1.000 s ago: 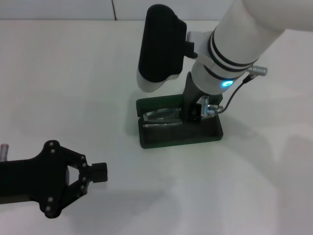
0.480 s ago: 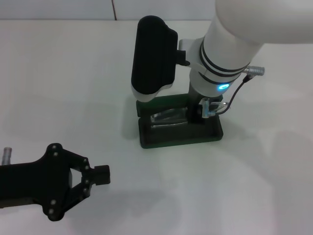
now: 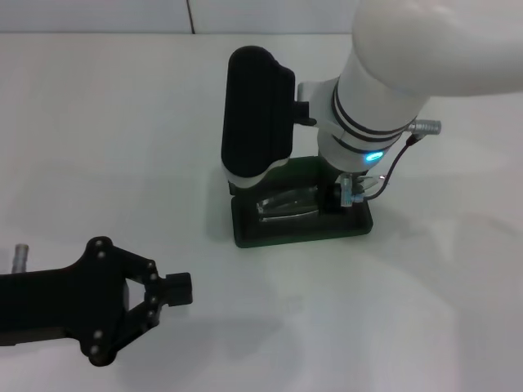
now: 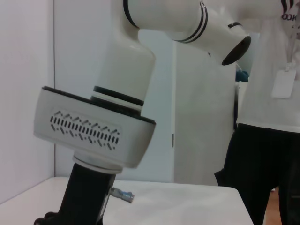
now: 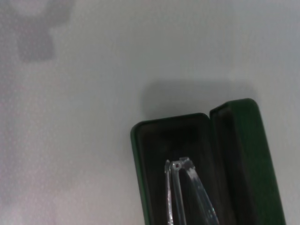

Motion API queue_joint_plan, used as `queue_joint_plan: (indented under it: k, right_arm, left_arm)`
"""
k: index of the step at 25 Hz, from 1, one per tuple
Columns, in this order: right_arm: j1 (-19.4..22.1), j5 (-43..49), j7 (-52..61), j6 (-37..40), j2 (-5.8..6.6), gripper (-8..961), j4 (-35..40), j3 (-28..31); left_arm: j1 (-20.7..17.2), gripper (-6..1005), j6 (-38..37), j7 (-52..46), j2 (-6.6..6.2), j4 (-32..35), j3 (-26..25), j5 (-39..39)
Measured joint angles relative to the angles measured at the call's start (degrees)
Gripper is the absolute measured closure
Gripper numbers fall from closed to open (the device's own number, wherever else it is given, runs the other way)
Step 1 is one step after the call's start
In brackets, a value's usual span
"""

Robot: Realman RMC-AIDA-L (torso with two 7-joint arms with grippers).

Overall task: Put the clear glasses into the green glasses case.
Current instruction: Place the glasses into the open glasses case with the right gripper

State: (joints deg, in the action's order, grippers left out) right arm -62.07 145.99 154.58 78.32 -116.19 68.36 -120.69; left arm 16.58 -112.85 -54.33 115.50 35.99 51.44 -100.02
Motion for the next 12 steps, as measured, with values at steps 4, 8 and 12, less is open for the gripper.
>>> queue_joint_plan:
  k: [4,8,12]
  right_arm:
    - [0.0,0.7,0.0,-0.4,0.0,849,-0.1,-0.3]
    - [-0.1,0.8,-0.2,-1.1,0.0,849,-0.6,-0.4]
    - [-0.2,0.8,-0.4,-3.0,0.0,849,-1.7,-0.5]
  left_arm:
    - [0.1,950,0.1,0.0,0.45,0.0,-0.1,0.0]
    - [0.3,950,0.1,0.0,0.45,0.0,-0.2,0.0]
    - [0.5,950,0.1,0.0,0.45,0.0,0.0,0.0]
